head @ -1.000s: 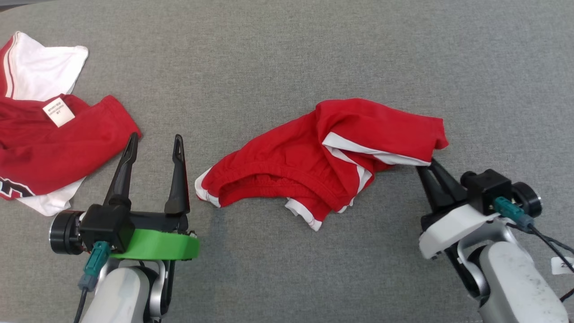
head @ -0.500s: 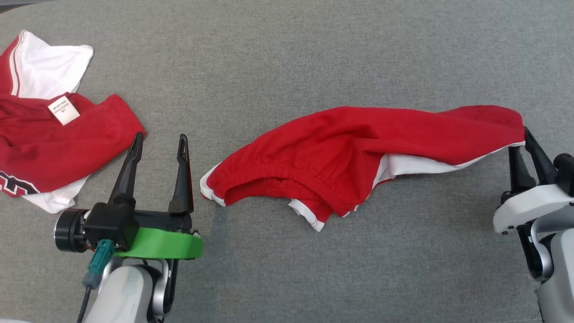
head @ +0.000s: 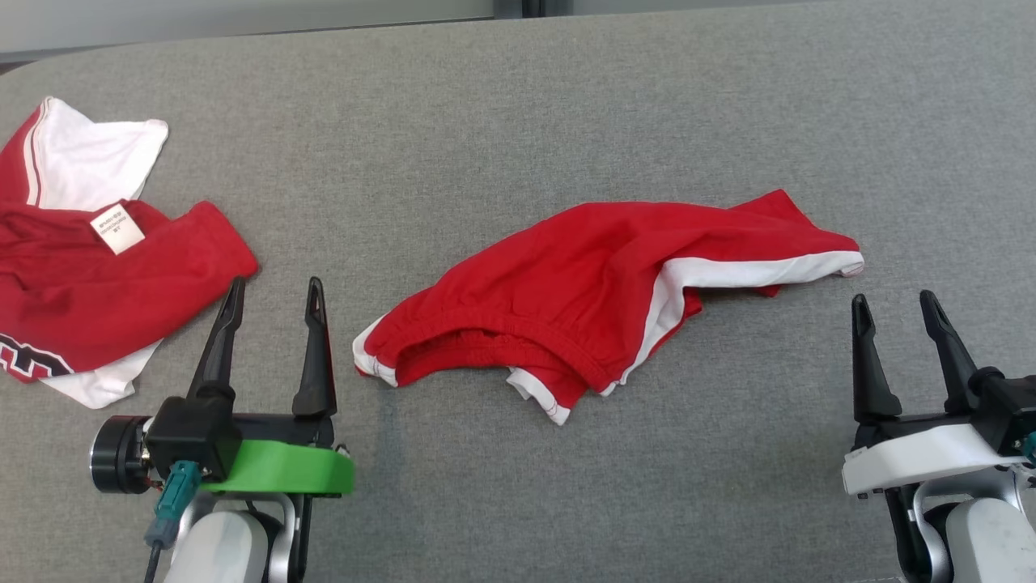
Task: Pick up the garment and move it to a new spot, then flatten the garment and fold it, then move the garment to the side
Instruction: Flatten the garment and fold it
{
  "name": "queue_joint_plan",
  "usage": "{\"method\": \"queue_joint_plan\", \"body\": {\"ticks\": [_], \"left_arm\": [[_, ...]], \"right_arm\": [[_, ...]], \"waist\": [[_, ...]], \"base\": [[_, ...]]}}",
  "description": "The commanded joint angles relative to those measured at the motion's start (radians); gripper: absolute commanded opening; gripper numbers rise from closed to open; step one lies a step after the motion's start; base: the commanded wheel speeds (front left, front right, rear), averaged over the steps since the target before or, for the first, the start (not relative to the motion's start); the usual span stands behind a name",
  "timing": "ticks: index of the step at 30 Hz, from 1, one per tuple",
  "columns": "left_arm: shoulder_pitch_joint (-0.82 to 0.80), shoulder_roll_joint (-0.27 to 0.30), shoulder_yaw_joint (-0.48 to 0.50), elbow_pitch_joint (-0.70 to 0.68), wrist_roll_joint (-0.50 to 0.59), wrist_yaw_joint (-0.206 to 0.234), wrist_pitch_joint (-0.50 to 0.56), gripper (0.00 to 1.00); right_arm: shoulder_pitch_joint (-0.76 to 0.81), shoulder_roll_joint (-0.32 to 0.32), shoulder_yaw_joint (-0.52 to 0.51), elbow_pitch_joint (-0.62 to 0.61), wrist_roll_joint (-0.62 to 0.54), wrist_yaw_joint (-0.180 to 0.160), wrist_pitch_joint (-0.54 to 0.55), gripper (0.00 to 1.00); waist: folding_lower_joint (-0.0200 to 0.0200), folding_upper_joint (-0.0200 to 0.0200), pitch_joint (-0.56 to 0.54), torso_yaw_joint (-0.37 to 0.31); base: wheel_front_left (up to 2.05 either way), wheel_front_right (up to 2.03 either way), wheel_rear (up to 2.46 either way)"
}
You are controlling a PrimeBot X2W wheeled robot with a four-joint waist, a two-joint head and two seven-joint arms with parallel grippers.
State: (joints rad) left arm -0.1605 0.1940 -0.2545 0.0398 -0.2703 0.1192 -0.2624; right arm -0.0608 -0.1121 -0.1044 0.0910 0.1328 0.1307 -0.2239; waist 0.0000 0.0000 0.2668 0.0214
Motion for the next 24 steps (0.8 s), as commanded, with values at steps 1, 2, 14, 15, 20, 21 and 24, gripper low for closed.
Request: {"method": "queue_joint_plan", "body": {"ticks": [1,2,14,15,20,21,24], "left_arm": [[0.020,0.003,0.003,-0.002,0.010,0.005,-0.003,1.00],[0.025,0.003,0.003,-0.002,0.010,0.007,-0.003,1.00],[0.071,-0.007,-0.026,-0.004,0.003,0.014,0.002,1.00],[0.073,-0.008,-0.029,-0.005,0.003,0.015,0.003,1.00],[0.075,-0.009,-0.039,-0.011,0.003,0.019,0.006,1.00],[0.074,-0.009,-0.040,-0.011,0.002,0.020,0.006,1.00],[0.069,-0.008,-0.044,-0.012,0.001,0.019,0.008,1.00]], "right_arm": [[0.023,0.010,0.007,-0.032,0.013,0.000,0.001,1.00],[0.029,0.013,0.012,-0.053,0.011,0.000,0.009,1.00],[0.095,0.036,0.038,-0.209,0.009,0.000,0.093,1.00],[0.098,0.036,0.038,-0.212,0.008,0.000,0.097,1.00],[0.099,0.038,0.036,-0.226,0.008,0.000,0.105,1.00],[0.100,0.039,0.036,-0.228,0.010,0.000,0.105,1.00],[0.100,0.040,0.035,-0.231,0.010,0.000,0.107,1.00]], "waist": [[0.0000,0.0000,-0.029,-0.016],[0.0000,0.0000,-0.036,-0.017],[0.0000,0.0000,-0.092,-0.017],[0.0000,0.0000,-0.092,-0.017],[0.0000,0.0000,-0.091,-0.017],[0.0000,0.0000,-0.090,-0.017],[0.0000,0.0000,-0.086,-0.016]], "base": [[0.00,0.00,0.00],[0.00,0.00,0.00],[0.00,0.00,0.00],[0.00,0.00,0.00],[0.00,0.00,0.00],[0.00,0.00,0.00],[0.00,0.00,0.00]]}}
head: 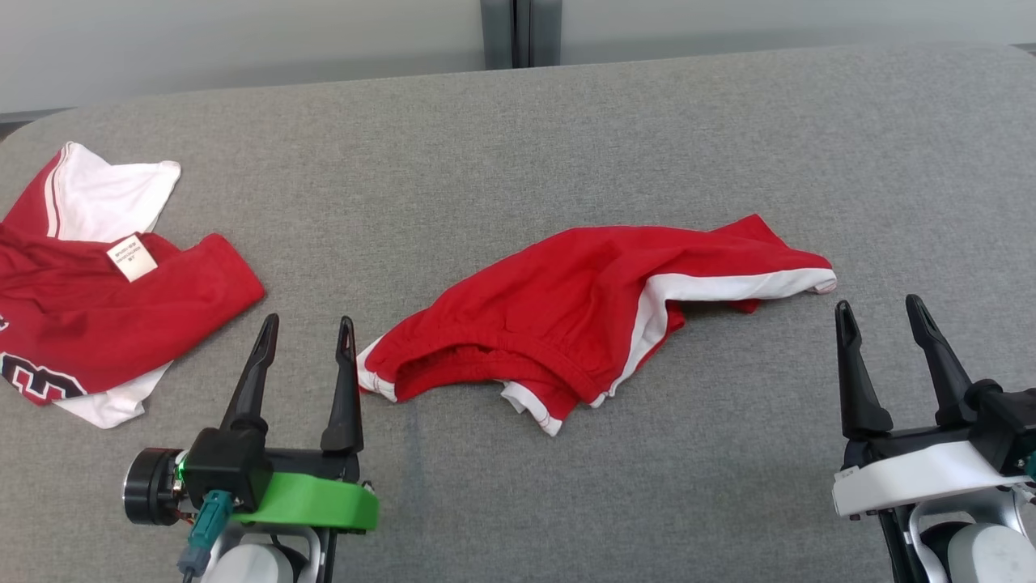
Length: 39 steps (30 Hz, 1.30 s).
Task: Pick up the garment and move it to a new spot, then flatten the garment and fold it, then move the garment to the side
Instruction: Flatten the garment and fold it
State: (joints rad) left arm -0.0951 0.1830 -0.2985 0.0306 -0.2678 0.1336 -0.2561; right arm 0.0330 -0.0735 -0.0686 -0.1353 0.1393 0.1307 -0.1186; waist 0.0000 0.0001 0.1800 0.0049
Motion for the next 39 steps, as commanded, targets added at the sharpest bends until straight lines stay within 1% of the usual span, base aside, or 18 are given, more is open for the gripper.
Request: {"method": "queue_joint_plan", "body": {"ticks": [1,6,9,11,14,17,19,22,27,30,31,32,33,39], "left_arm": [[0.002,0.003,-0.002,-0.003,-0.002,0.005,0.003,1.00],[-0.010,-0.001,-0.015,-0.008,0.000,0.006,0.012,1.00],[-0.030,-0.010,-0.045,-0.024,0.010,-0.010,0.031,1.00],[-0.048,-0.022,-0.085,-0.038,0.016,-0.031,0.055,1.00],[-0.089,-0.053,-0.175,-0.048,0.028,-0.081,0.100,1.00],[-0.131,-0.077,-0.259,-0.024,0.035,-0.133,0.138,1.00],[-0.163,-0.096,-0.315,0.014,0.032,-0.168,0.158,1.00],[-0.197,-0.109,-0.365,0.097,0.023,-0.195,0.175,1.00],[-0.246,-0.123,-0.413,0.242,-0.001,-0.210,0.177,1.00],[-0.268,-0.126,-0.426,0.317,-0.016,-0.205,0.175,1.00],[-0.275,-0.128,-0.428,0.341,-0.024,-0.205,0.173,0.65],[-0.282,-0.128,-0.428,0.359,-0.029,-0.203,0.166,0.14],[-0.288,-0.129,-0.426,0.377,-0.036,-0.201,0.161,0.00],[-0.305,-0.122,-0.403,0.443,-0.069,-0.195,0.124,0.00]], "right_arm": [[0.005,0.002,0.000,-0.006,0.003,0.000,0.002,1.00],[0.000,0.003,0.002,-0.005,0.005,0.000,0.005,1.00],[-0.006,0.004,0.000,-0.009,0.005,0.000,0.006,1.00],[-0.010,0.004,-0.002,-0.011,0.004,0.000,0.008,1.00],[-0.021,0.003,-0.005,-0.016,-0.001,0.000,0.009,1.00],[-0.031,0.003,-0.002,-0.018,-0.003,0.000,0.012,1.00],[-0.045,0.002,0.004,-0.016,-0.004,0.000,0.015,1.00],[-0.060,0.001,0.015,-0.008,-0.002,0.000,0.011,1.00],[-0.074,-0.001,0.017,0.008,0.002,0.000,0.001,1.00],[-0.075,0.000,0.013,0.014,0.005,0.000,-0.003,1.00],[-0.075,0.001,0.012,0.016,0.005,0.000,-0.005,1.00],[-0.075,0.002,0.011,0.017,0.006,0.000,-0.006,1.00],[-0.075,0.003,0.009,0.017,0.006,0.000,-0.008,1.00],[-0.075,0.006,-0.003,0.025,0.008,0.000,-0.013,1.00]], "waist": [[0.0000,-0.0001,0.002,0.001],[0.0000,-0.0001,0.009,0.003],[0.0000,-0.0001,0.019,0.006],[0.0000,-0.0001,0.029,0.008],[0.0000,-0.0001,0.054,0.013],[0.0000,-0.0001,0.081,0.010],[0.0000,-0.0001,0.102,0.002],[0.0000,-0.0001,0.123,-0.017],[0.0000,-0.0001,0.145,-0.046],[0.0000,-0.0001,0.150,-0.054],[0.0000,-0.0001,0.151,-0.056],[0.0000,-0.0001,0.152,-0.057],[0.0000,-0.0001,0.154,-0.057],[0.0000,-0.0001,0.150,-0.036]], "base": [[0.00,0.00,0.00],[0.00,0.00,0.00],[0.00,0.00,0.00],[0.00,0.00,0.00],[0.00,0.00,0.00],[0.00,0.00,0.00],[0.00,0.00,0.00],[0.00,0.00,0.00],[0.00,0.00,0.00],[0.00,0.00,0.00],[0.00,0.00,0.00],[0.00,0.00,0.00],[0.00,0.00,0.00],[0.00,0.00,0.00]]}}
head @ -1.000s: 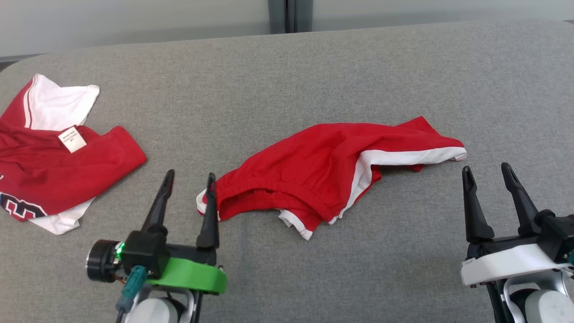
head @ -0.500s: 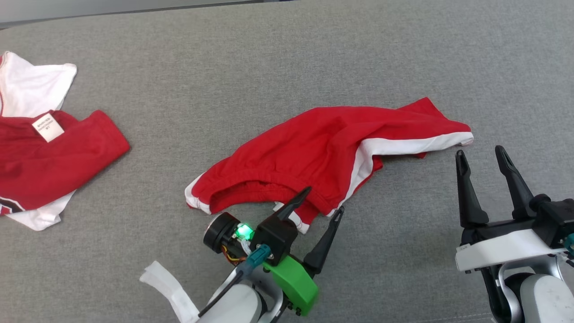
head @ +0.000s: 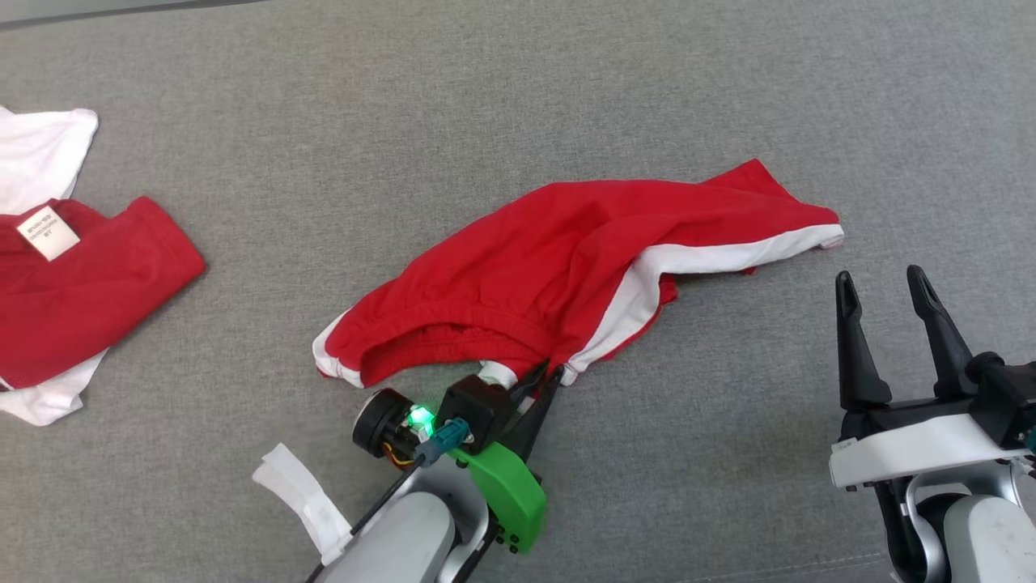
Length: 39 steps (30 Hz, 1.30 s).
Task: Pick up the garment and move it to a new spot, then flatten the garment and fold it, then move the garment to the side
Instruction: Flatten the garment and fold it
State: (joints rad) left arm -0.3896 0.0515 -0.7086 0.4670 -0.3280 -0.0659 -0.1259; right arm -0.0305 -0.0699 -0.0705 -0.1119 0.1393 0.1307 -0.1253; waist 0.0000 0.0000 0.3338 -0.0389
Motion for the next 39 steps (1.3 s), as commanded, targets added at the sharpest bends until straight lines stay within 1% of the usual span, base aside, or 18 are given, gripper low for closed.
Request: {"method": "queue_joint_plan", "body": {"ticks": [1,5,7,11,17,20,21,22,23,27,29,33,35,37,39], "left_arm": [[-0.009,0.016,0.012,0.010,-0.009,0.007,-0.008,0.00],[0.014,0.056,0.037,0.007,-0.026,0.013,-0.013,0.00],[0.026,0.083,0.055,-0.008,-0.033,0.023,-0.016,0.00],[0.054,0.149,0.092,-0.064,-0.044,0.050,-0.002,0.00],[0.089,0.268,0.155,-0.171,-0.059,0.088,0.042,0.00],[0.106,0.302,0.174,-0.207,-0.073,0.093,0.065,0.00],[0.110,0.306,0.179,-0.218,-0.078,0.095,0.065,0.12],[0.115,0.305,0.184,-0.225,-0.085,0.097,0.061,0.97],[0.122,0.298,0.194,-0.238,-0.096,0.103,0.048,1.00],[0.157,0.262,0.248,-0.285,-0.145,0.136,-0.035,1.00],[0.178,0.245,0.281,-0.308,-0.160,0.160,-0.082,1.00],[0.207,0.226,0.343,-0.362,-0.142,0.214,-0.129,1.00],[0.228,0.226,0.368,-0.391,-0.119,0.238,-0.136,1.00],[0.249,0.226,0.386,-0.419,-0.104,0.251,-0.140,1.00],[0.270,0.228,0.401,-0.437,-0.088,0.255,-0.140,1.00]], "right_arm": [[-0.012,0.003,-0.002,0.003,0.008,0.000,-0.007,1.00],[-0.014,0.004,-0.005,0.008,0.010,0.000,-0.008,1.00],[-0.012,0.004,-0.007,0.012,0.012,0.000,-0.009,1.00],[-0.003,0.004,-0.013,0.015,0.010,0.000,-0.008,1.00],[0.006,0.004,-0.021,0.018,0.015,0.000,-0.002,1.00],[0.009,0.003,-0.020,0.014,0.014,0.000,0.006,1.00],[0.011,0.003,-0.020,0.012,0.013,0.000,0.007,1.00],[0.012,0.003,-0.020,0.010,0.012,0.000,0.009,1.00],[0.016,0.000,-0.020,0.006,0.008,0.000,0.013,1.00],[0.029,-0.006,-0.015,-0.015,-0.005,0.000,0.025,1.00],[0.034,-0.010,-0.008,-0.032,-0.011,0.000,0.031,1.00],[0.054,-0.016,0.008,-0.056,-0.021,0.000,0.046,1.00],[0.064,-0.018,0.017,-0.067,-0.022,0.000,0.054,1.00],[0.078,-0.017,0.025,-0.077,-0.024,0.000,0.064,1.00],[0.089,-0.016,0.032,-0.084,-0.021,0.000,0.070,1.00]], "waist": [[0.0000,0.0000,-0.006,0.011],[0.0000,0.0000,-0.016,0.030],[0.0000,0.0000,-0.024,0.039],[0.0000,0.0000,-0.037,0.057],[0.0000,0.0000,-0.055,0.077],[0.0000,0.0000,-0.064,0.079],[0.0000,0.0000,-0.066,0.079],[0.0000,0.0000,-0.070,0.079],[0.0000,0.0000,-0.075,0.078],[0.0000,0.0000,-0.092,0.078],[0.0000,0.0000,-0.103,0.078],[0.0000,0.0000,-0.124,0.080],[0.0000,0.0000,-0.137,0.081],[0.0000,0.0000,-0.149,0.082],[0.0000,0.0000,-0.158,0.080]], "base": [[0.00,0.00,0.00],[0.00,0.00,0.00],[0.00,0.00,0.00],[0.00,0.00,0.00],[0.00,0.00,0.00],[0.00,0.00,0.00],[0.00,0.00,0.00],[0.00,0.00,0.00],[0.00,0.00,0.00],[0.00,0.00,0.00],[0.00,0.00,0.00],[0.00,0.00,0.00],[0.00,0.00,0.00],[0.00,0.00,0.00],[0.00,0.00,0.00]]}}
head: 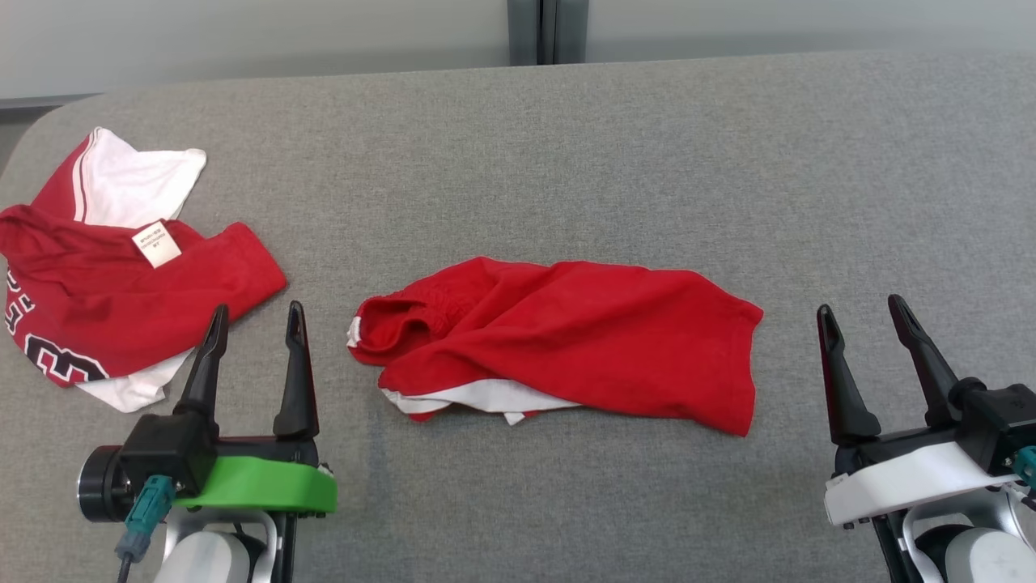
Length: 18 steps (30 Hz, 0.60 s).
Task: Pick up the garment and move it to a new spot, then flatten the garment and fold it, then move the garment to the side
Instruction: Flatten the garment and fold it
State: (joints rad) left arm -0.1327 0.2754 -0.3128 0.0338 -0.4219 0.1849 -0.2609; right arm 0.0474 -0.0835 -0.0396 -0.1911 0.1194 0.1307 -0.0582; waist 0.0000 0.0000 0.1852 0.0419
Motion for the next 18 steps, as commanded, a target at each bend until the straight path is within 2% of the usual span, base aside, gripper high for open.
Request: {"method": "queue_joint_plan", "body": {"ticks": [1,9,18], "left_arm": [[0.023,0.003,0.009,-0.012,0.011,0.004,-0.005,1.00],[0.058,0.000,0.015,-0.026,0.040,-0.007,-0.006,1.00],[0.024,-0.010,0.004,-0.019,0.062,-0.026,-0.006,1.00]], "right_arm": [[0.015,-0.002,0.004,-0.006,0.000,0.000,0.006,1.00],[0.022,-0.008,0.008,-0.018,0.010,0.000,0.017,1.00],[0.014,-0.020,0.002,0.009,0.021,0.000,0.028,1.00]], "waist": [[0.0000,0.0000,-0.013,-0.001],[0.0000,0.0000,-0.019,-0.003],[0.0000,0.0000,0.005,0.011]], "base": [[0.00,0.00,0.00],[0.00,0.00,0.00],[0.00,0.00,0.00]]}}
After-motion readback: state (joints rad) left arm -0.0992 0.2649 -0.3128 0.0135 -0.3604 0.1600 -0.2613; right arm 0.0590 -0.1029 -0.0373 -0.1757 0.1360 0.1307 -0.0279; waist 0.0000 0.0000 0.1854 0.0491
